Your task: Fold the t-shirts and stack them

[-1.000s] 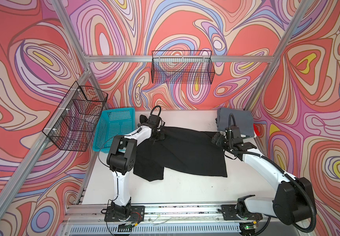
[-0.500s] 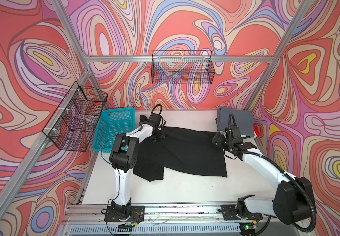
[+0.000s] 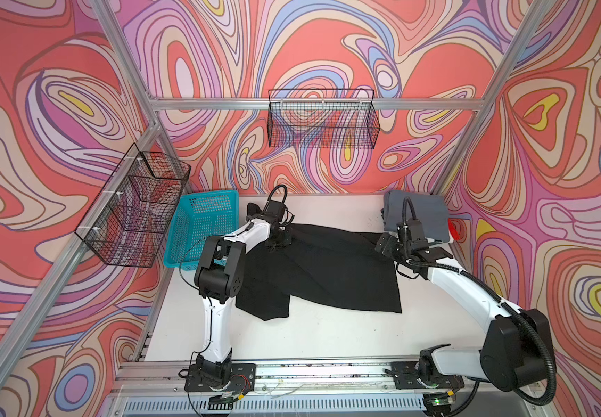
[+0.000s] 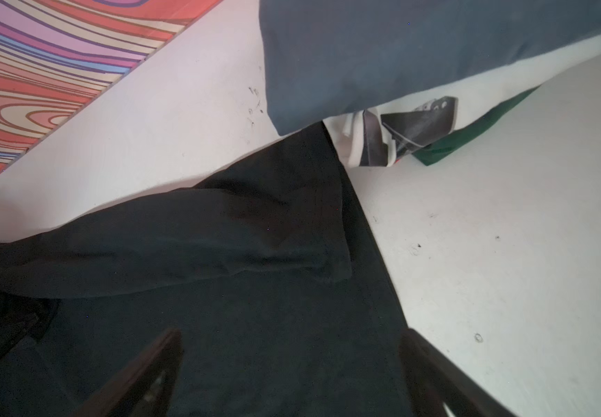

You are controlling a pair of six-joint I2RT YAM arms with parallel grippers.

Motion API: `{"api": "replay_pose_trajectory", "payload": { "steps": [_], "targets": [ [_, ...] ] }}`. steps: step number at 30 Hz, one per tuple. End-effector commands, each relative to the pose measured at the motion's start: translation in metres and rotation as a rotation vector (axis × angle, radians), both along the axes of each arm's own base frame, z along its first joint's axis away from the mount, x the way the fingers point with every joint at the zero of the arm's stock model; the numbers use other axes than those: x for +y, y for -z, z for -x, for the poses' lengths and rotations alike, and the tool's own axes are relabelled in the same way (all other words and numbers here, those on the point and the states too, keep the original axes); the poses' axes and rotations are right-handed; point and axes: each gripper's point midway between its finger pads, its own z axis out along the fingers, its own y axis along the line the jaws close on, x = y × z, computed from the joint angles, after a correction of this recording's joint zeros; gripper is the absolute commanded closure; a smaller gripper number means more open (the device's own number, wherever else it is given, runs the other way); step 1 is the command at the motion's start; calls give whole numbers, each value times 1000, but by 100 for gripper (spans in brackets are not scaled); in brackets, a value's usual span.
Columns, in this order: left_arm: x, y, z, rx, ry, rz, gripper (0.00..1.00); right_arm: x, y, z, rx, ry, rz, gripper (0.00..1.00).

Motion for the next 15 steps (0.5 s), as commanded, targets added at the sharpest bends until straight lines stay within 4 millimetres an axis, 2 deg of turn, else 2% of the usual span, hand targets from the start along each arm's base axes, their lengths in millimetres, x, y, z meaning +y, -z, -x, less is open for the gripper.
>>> {"api": "replay_pose_trajectory", "payload": {
  "steps": [1,5,8,12,15],
  "targets": [
    [2,-34,2,-52,10,-8,100,-7,-6,-2,-6,36,16,2],
    [7,-62,8,-111,-23,10,100,-7,-7,-3,-11,36,15,2],
    [11,-75,14,-140,-45,16,100,-6,-7,-5,-13,34,10,2],
    [15,-85,24,-145,-61,5,100,-5,-4,-6,-5,29,8,2],
    [19,-85,35,-147,-71,-78,100,-3,-2,-8,-1,20,6,2]
  ]
}}
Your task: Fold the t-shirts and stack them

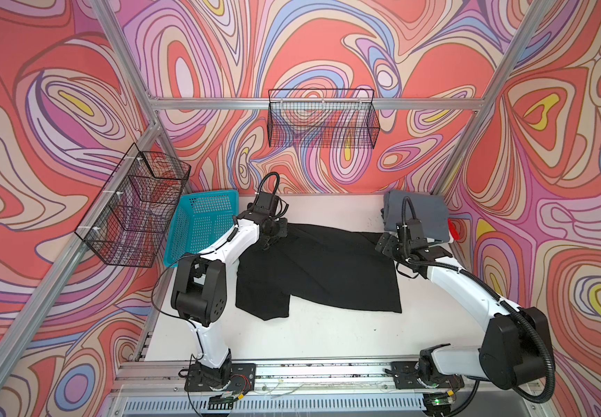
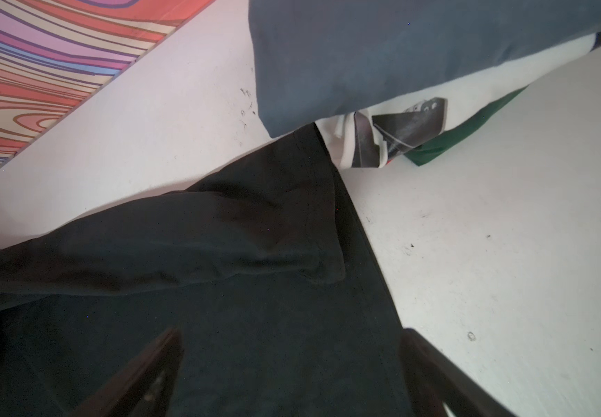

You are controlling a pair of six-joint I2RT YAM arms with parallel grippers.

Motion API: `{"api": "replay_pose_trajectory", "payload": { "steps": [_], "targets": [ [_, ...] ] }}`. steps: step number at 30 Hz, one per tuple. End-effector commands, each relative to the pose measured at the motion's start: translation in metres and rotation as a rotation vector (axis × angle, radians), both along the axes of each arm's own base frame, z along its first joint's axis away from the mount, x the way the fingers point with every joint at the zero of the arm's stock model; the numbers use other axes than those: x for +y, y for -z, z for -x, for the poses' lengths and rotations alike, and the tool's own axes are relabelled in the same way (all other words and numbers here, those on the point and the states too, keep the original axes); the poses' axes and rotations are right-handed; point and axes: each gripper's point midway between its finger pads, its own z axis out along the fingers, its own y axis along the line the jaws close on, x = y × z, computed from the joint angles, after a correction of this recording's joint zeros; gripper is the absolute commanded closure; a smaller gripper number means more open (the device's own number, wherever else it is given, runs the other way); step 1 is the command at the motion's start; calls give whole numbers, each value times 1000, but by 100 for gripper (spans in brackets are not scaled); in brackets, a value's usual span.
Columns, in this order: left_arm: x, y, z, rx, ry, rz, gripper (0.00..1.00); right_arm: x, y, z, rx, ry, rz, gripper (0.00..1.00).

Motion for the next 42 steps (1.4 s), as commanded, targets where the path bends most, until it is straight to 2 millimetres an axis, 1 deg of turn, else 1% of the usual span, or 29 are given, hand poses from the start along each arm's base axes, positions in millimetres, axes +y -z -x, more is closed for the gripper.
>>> {"api": "replay_pose_trajectory", "payload": {
  "steps": [1,3,7,10,14,15,16,17,18,19,20,21,23,25,28,30,32,33,34,36,37,39,42],
  "targets": [
    [6,9,21,40,-24,-108,100,0,-4,-6,-13,7,-4,2],
    [4,11,29,49,-27,-149,100,0,-3,-7,-11,7,-7,2],
    [-10,16,44,72,1,-183,100,1,-2,-8,-13,2,-8,2],
    [-16,18,54,80,6,-214,100,1,-1,-8,-8,0,-7,2],
    [-15,16,57,74,-14,-231,100,3,2,-8,-3,-9,-9,2],
    [-12,14,56,67,-23,-243,97,3,2,-9,-2,-11,-11,2],
    [-8,10,54,58,-36,-261,92,4,3,-9,1,-15,-14,2],
    [-4,6,53,45,-43,-281,91,5,4,-9,3,-16,-16,2],
    [-1,1,51,30,-51,-297,87,6,4,-10,2,-20,-19,2],
    [3,-5,48,10,-65,-315,74,6,4,-11,3,-25,-18,2],
    [8,-10,45,-9,-81,-330,57,7,5,-11,4,-26,-17,2],
    [13,-16,42,-27,-97,-340,52,7,5,-12,3,-28,-14,2],
    [20,-24,36,-40,-120,-327,48,7,6,-15,1,-36,-8,2],
    [30,-30,27,-52,-148,-304,41,10,8,-21,6,-49,-7,2],
    [48,-34,5,-74,-195,-291,38,16,16,-33,26,-82,-3,2],
    [60,-31,-10,-54,-221,-275,36,15,24,-42,39,-80,19,2],
    [71,-27,-26,-41,-248,-275,37,13,32,-53,55,-66,46,3],
    [75,-25,-35,-53,-255,-281,37,11,37,-60,64,-57,60,5],
    [77,-22,-44,-60,-253,-282,37,10,41,-66,69,-51,78,7],
    [79,-12,-57,-35,-247,-291,37,8,49,-77,79,-41,102,9],
    [79,-6,-63,-22,-241,-302,37,6,60,-82,101,-34,121,10],
    [79,5,-72,-10,-232,-321,37,-1,70,-88,132,-8,171,11],
    [83,20,-81,30,-229,-340,36,-13,80,-94,177,35,248,11]
  ]
}}
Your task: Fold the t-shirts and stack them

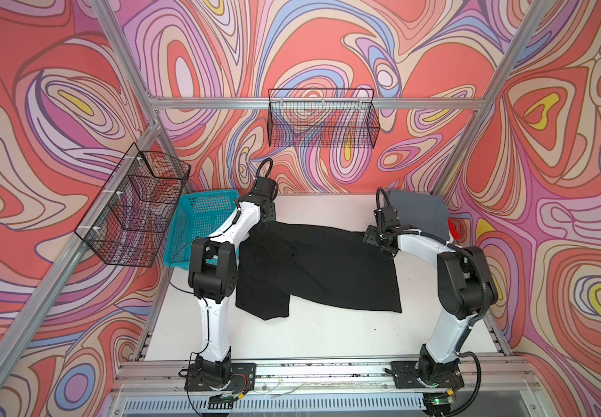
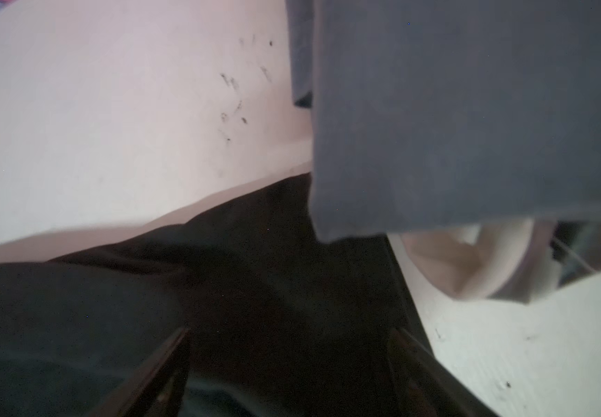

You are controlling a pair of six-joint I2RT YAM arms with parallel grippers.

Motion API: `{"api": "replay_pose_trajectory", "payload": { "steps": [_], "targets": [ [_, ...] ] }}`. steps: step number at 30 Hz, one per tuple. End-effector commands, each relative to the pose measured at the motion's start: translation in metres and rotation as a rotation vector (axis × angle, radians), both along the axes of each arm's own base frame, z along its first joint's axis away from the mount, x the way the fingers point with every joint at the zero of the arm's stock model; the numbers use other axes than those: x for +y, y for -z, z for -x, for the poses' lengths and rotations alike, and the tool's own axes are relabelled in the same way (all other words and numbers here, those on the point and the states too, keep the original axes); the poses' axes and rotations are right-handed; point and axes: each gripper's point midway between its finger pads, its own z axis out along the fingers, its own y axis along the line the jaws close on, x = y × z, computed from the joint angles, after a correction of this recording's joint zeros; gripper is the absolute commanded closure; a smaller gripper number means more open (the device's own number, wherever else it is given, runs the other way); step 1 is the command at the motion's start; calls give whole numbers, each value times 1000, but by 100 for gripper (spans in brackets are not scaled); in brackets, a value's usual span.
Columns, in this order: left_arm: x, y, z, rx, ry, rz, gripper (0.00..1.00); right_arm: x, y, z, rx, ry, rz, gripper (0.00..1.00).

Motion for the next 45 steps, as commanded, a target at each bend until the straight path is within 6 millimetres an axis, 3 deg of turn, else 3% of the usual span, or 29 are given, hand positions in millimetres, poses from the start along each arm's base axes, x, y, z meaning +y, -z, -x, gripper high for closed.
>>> {"api": "replay_pose_trajectory", "payload": {
  "steps": [1,11,18,22,25,36,45],
  "targets": [
    [6,15,0,72,14,-33,36,-22,5,-4,33,59,123,11],
    [47,50,-4,141,-104,6,33,-12,22,-19,9,39,75,11],
    [51,76,-9,202,-104,2,35,-11,36,-29,41,52,83,12],
    [49,78,-9,209,-93,12,38,-10,39,-36,39,49,87,13],
    [48,78,-9,210,-88,11,46,-11,39,-40,41,50,98,12],
    [52,81,8,234,-92,6,100,-18,45,-59,42,51,143,13],
    [60,89,31,293,-116,-26,100,-22,56,-72,71,46,150,13]
  ]
}}
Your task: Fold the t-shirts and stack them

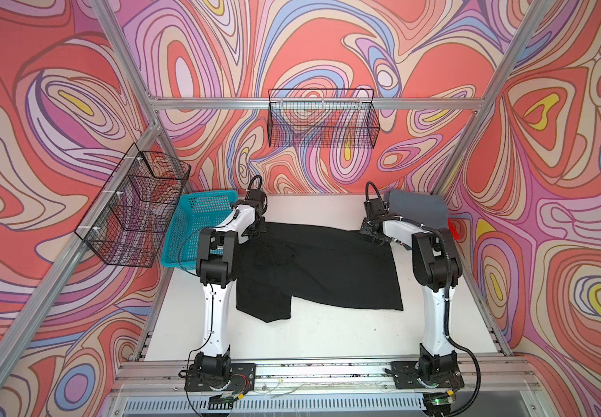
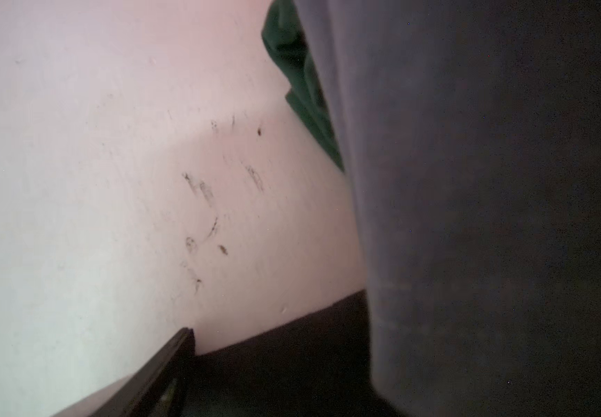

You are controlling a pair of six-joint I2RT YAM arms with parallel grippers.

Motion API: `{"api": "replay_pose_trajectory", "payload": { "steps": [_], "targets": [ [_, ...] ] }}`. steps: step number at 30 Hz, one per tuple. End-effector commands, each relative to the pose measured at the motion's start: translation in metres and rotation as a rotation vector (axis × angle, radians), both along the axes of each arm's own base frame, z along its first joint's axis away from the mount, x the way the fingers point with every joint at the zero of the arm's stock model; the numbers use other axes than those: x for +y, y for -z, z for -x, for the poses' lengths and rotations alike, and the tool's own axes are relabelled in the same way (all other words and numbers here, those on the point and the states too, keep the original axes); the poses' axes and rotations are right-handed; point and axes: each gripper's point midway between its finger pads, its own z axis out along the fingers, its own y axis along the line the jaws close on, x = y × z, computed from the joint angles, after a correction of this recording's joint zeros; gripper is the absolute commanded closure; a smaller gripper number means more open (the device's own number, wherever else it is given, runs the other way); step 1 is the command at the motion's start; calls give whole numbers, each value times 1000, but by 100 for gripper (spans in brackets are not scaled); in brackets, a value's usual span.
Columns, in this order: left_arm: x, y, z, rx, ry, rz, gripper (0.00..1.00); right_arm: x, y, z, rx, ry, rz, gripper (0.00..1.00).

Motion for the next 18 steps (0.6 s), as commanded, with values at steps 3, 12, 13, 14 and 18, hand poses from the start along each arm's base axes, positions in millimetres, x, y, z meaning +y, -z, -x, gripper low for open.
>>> {"api": "replay_pose_trajectory", "payload": {
  "steps": [3,12,13,14,18],
  "targets": [
    [14,-7,23,50,-20,-62,100,-9,24,-1,71,3,30,14],
    [17,-6,30,74,-13,-75,100,11,-1,-6,32,-67,-71,15],
    [17,-5,32,74,-14,-74,100,14,-9,-5,16,-74,-89,14],
    [16,-4,32,73,-13,-69,100,16,-15,-3,4,-79,-109,14],
    [13,-4,33,69,-10,-49,100,26,-38,9,-43,-97,-187,12]
  ]
}}
